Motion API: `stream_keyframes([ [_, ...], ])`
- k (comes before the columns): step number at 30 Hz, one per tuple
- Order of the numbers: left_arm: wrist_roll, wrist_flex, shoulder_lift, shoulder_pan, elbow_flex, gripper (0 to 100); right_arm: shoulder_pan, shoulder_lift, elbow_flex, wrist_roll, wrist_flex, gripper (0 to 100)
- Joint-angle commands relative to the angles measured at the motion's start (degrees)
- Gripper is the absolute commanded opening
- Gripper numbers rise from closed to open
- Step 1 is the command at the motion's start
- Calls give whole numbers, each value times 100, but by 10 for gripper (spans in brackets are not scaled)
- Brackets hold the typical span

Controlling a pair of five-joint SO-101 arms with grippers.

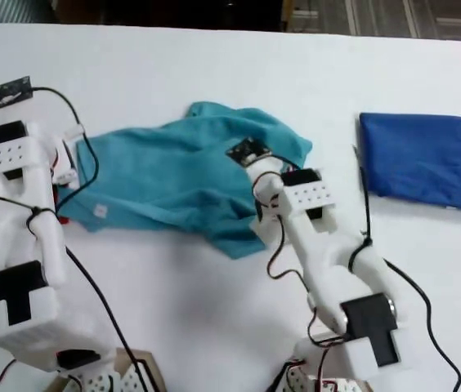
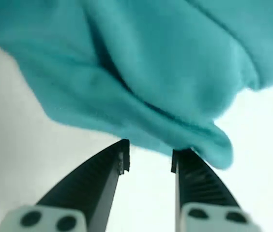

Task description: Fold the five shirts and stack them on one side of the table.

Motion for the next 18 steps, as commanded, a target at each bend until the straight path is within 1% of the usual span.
stream_keyframes([
  [1, -35, -114, -334, -18, -22, 26, 330, -760, -158, -563, 224, 149],
  [4, -26, -132, -334, -18, -22, 26, 734, -989, -9, -1196, 110, 149],
  [5, -26, -149, -334, -18, -13, 26, 831, -971, 53, -1284, 75, 149],
  [14, -44, -149, -334, -9, -57, 26, 919, -31, 237, -1196, -760, 151],
  [18, -53, -149, -334, -18, -22, 26, 892, 242, 237, -1196, -831, 151],
])
